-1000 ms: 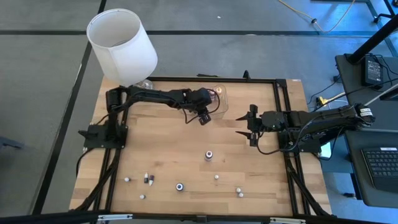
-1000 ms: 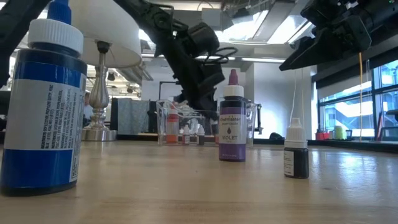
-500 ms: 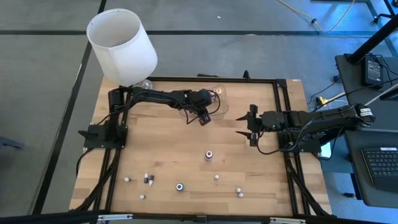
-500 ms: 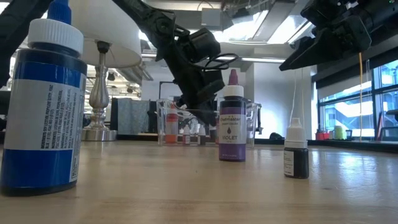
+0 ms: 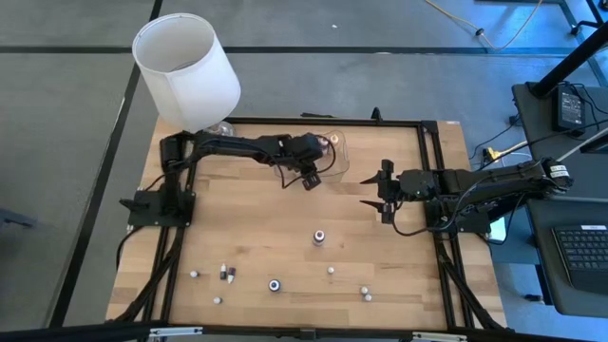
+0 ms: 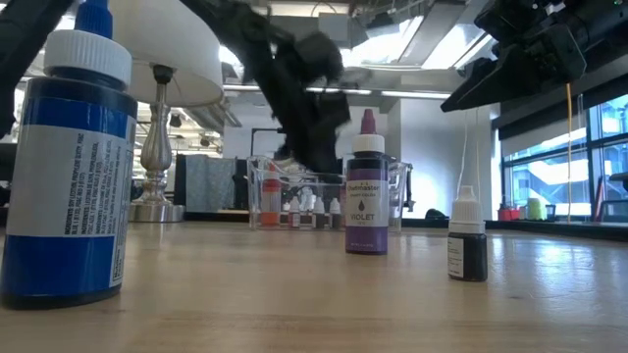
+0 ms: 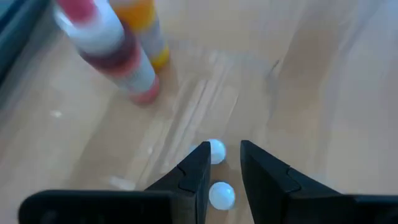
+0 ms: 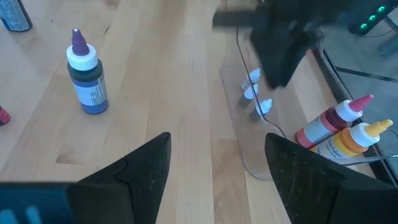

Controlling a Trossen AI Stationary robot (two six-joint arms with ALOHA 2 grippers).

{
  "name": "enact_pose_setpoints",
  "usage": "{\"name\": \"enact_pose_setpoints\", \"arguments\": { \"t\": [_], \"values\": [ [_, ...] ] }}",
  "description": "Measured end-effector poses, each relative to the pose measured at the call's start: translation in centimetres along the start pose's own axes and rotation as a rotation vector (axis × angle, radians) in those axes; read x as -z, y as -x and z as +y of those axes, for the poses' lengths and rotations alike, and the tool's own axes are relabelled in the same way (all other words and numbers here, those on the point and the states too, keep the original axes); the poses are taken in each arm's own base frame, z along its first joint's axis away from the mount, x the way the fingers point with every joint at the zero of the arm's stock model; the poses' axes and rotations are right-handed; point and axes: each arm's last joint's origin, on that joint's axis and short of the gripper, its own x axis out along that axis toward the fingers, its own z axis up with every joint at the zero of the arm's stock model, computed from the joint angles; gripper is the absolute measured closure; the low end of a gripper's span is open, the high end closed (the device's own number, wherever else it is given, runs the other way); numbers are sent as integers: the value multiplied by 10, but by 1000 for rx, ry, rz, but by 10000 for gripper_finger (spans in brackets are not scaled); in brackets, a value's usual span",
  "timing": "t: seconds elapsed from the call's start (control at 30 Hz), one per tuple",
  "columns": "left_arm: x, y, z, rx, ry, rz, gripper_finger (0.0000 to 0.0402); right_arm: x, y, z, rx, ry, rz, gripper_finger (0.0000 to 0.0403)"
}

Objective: Pick & Place food coloring
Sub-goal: Put the top small blue food coloring bottle into the transparent bin, then put the large violet food coloring bottle into the transparent bin

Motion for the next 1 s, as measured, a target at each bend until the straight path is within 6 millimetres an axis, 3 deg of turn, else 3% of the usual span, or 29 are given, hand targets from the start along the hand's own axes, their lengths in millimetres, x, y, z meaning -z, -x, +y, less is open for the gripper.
{"name": "enact_pose_setpoints", "arguments": {
  "t": [0.2,0.33,0.5,0.77,1.0],
  "values": [
    [-14,52,-16,87,-57,-101,316,0,0,0,0,-2,0,142],
    [-4,65,-41,151,-117,-179,319,0,0,0,-7,-31,-1,142],
    [30,65,-62,259,-149,-358,318,-1,0,0,-7,-78,-6,142],
    [99,81,-67,343,-92,-548,315,-3,-1,0,-11,-123,-28,142],
    [146,91,-57,297,-65,-646,319,-12,-16,7,-156,-108,-117,118]
  ]
}}
